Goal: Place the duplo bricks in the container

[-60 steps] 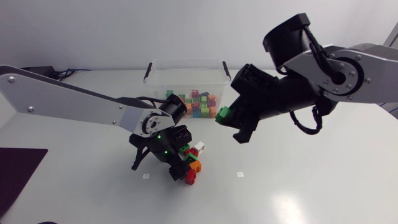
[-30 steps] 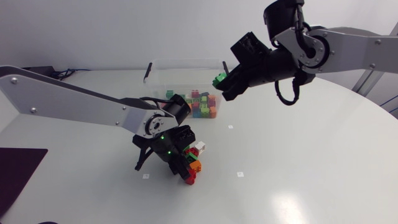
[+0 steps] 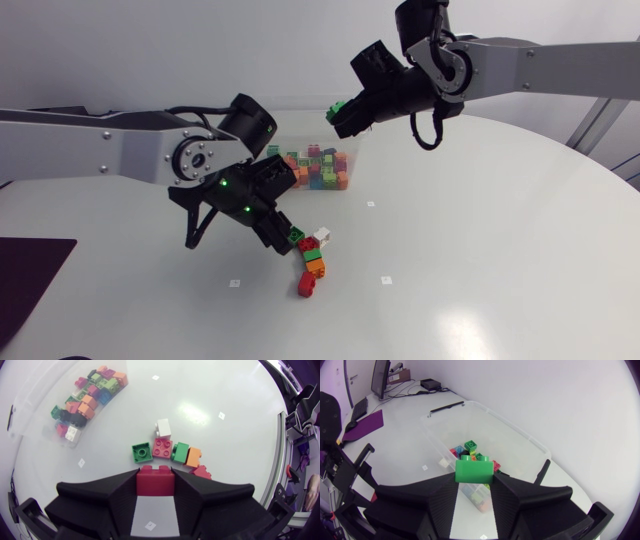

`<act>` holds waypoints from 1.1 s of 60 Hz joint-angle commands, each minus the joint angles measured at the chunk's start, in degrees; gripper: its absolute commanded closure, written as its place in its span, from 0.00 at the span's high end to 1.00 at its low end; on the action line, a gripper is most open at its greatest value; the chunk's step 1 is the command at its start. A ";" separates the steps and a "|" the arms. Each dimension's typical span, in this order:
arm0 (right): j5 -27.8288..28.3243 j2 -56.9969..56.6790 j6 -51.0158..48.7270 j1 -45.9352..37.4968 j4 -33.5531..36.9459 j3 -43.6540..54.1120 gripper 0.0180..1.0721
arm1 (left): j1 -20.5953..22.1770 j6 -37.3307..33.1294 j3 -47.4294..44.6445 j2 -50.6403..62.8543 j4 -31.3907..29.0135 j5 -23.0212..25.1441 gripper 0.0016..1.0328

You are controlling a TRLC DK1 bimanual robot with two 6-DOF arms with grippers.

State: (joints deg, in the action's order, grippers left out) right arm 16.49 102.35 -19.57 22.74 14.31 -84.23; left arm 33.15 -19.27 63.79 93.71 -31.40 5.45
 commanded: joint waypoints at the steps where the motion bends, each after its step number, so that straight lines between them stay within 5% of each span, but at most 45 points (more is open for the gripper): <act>1: 0.12 2.95 1.64 -0.33 -0.86 -2.52 0.27 | -0.89 -0.42 1.78 -2.74 -0.59 -0.36 0.28; 42: -1.37 14.90 3.05 -1.12 0.28 -15.35 0.33 | -11.44 -1.65 10.65 -9.78 3.27 4.57 0.28; 47: -1.73 16.22 3.05 -1.12 1.60 -17.90 0.48 | -12.23 -1.39 11.53 -8.72 4.94 5.45 0.28; 55: -2.52 16.57 3.05 -0.68 3.36 -20.28 0.86 | -13.46 -1.30 14.35 -6.00 5.29 5.88 0.28; 66: -2.96 15.43 3.05 -0.42 4.94 -21.16 0.91 | -15.04 -1.21 18.56 -1.78 5.56 6.94 0.29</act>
State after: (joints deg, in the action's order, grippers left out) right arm 13.72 117.75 -17.93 22.02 18.04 -104.01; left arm 18.98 -20.75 79.44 89.03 -26.39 11.55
